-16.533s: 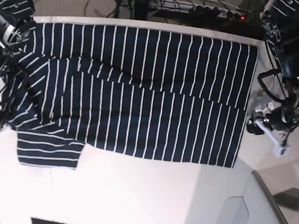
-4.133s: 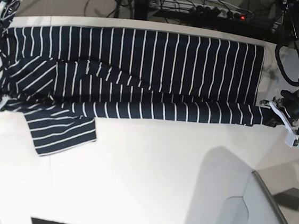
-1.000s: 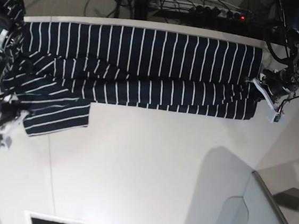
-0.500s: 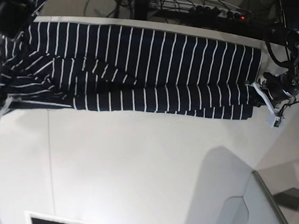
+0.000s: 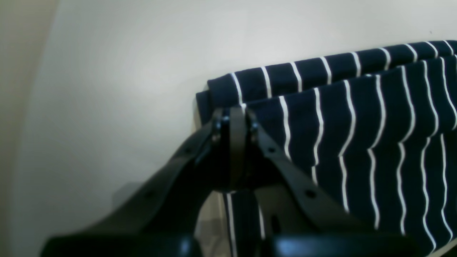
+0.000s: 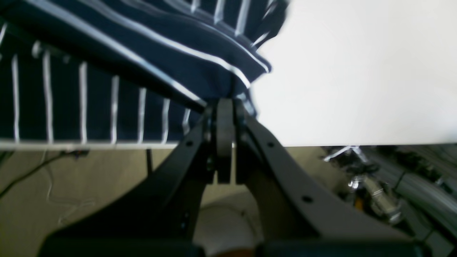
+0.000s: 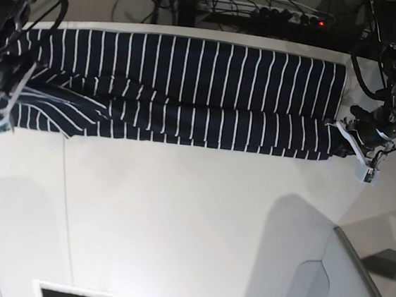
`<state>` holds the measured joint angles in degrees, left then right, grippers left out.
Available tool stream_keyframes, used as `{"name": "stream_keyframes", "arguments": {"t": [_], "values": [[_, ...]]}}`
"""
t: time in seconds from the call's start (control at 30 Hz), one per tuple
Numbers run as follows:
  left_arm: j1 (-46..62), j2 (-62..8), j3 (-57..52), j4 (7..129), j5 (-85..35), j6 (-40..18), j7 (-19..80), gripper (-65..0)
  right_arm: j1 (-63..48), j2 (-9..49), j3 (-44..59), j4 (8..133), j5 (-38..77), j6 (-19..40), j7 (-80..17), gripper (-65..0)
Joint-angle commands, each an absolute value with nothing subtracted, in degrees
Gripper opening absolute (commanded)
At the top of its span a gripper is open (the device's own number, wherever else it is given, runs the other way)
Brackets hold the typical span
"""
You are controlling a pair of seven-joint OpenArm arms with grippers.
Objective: Layout the t-shirt on the table in an organized manner, then fold the t-shirt properly
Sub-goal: 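Pull the sleeve end with the right gripper to align the folded strip, then grasp both ends of the striped strip with both grippers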
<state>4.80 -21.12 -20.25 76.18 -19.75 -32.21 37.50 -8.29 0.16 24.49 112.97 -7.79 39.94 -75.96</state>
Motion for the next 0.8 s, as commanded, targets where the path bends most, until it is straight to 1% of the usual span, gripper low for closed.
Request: {"name": "stream_keyframes", "arguments": {"t": [0.0, 0.3, 0.6, 0.77], "values": [[4.1, -22.3, -20.6, 77.1, -20.4, -32.5, 36.6, -65.0, -8.7, 0.1, 24.6, 114.0, -8.0, 40.0, -75.7, -65.0], [4.6, -22.5, -20.5, 77.0, -20.3, -32.5, 36.6, -65.0, -14.3, -2.9, 24.4, 114.7, -8.0, 40.0, -75.7, -65.0], [4.4, -22.5, -20.4, 76.7, -20.3, -32.6, 36.6, -65.0, -15.0, -3.6, 23.1, 113.1, -8.0, 40.0, -75.6, -65.0], [4.4, -22.5, -20.4, 76.6, -20.3, -32.6, 36.6, -65.0, -14.9, -4.0, 22.9, 110.2, -8.0, 40.0, -75.5, -65.0]]}}
